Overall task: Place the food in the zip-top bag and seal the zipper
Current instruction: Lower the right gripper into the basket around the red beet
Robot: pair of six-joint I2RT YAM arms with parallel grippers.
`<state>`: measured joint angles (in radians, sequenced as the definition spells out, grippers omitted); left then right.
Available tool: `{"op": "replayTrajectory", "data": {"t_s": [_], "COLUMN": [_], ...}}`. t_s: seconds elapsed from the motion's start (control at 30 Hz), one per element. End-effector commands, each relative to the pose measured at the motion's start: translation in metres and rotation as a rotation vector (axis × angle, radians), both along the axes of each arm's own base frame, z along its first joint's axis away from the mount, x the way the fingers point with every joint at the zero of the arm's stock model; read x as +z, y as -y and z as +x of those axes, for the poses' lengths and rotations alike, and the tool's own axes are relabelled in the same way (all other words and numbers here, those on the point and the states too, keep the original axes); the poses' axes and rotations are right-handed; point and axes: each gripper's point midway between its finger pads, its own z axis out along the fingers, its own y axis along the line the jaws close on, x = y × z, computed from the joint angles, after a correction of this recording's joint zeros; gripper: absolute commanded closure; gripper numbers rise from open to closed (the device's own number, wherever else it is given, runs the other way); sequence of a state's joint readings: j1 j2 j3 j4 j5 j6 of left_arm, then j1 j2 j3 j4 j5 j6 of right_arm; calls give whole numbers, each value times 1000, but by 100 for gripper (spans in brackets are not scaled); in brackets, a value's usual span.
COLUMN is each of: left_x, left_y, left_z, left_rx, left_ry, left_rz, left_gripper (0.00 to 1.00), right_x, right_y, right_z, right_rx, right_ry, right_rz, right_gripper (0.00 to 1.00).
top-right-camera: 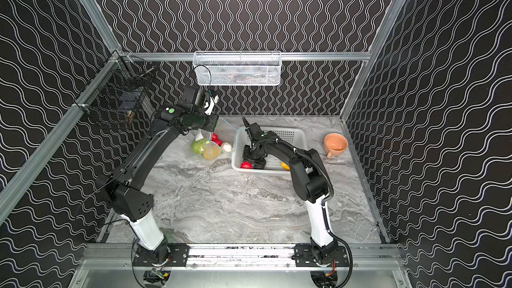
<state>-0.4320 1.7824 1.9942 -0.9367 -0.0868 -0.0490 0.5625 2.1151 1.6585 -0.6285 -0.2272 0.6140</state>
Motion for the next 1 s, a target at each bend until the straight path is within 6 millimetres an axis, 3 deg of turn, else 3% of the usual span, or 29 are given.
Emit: {"op": "replayTrajectory", "data": {"t_s": [0.0, 0.33, 0.83, 0.97], "left_x": [8, 8, 7, 7], "left_y": [-1, -1, -3, -4], "left_z": [2, 1, -2, -2], "left_rx": [-2, -2, -2, 0], "left_ry": [33, 31, 34, 36], "left_rz": [0, -3, 2, 3], "left_gripper": [100, 100, 100, 100], "right_x": [13, 35, 41, 46], "right_y": [0, 11, 23, 16], "right_z": [6, 12, 23, 25], "right_rx": [-20, -57, -107, -78], "right_ry": [29, 84, 100, 101], "right_rz": [35, 61, 86, 109], "right_gripper": [73, 76, 78, 69]}}
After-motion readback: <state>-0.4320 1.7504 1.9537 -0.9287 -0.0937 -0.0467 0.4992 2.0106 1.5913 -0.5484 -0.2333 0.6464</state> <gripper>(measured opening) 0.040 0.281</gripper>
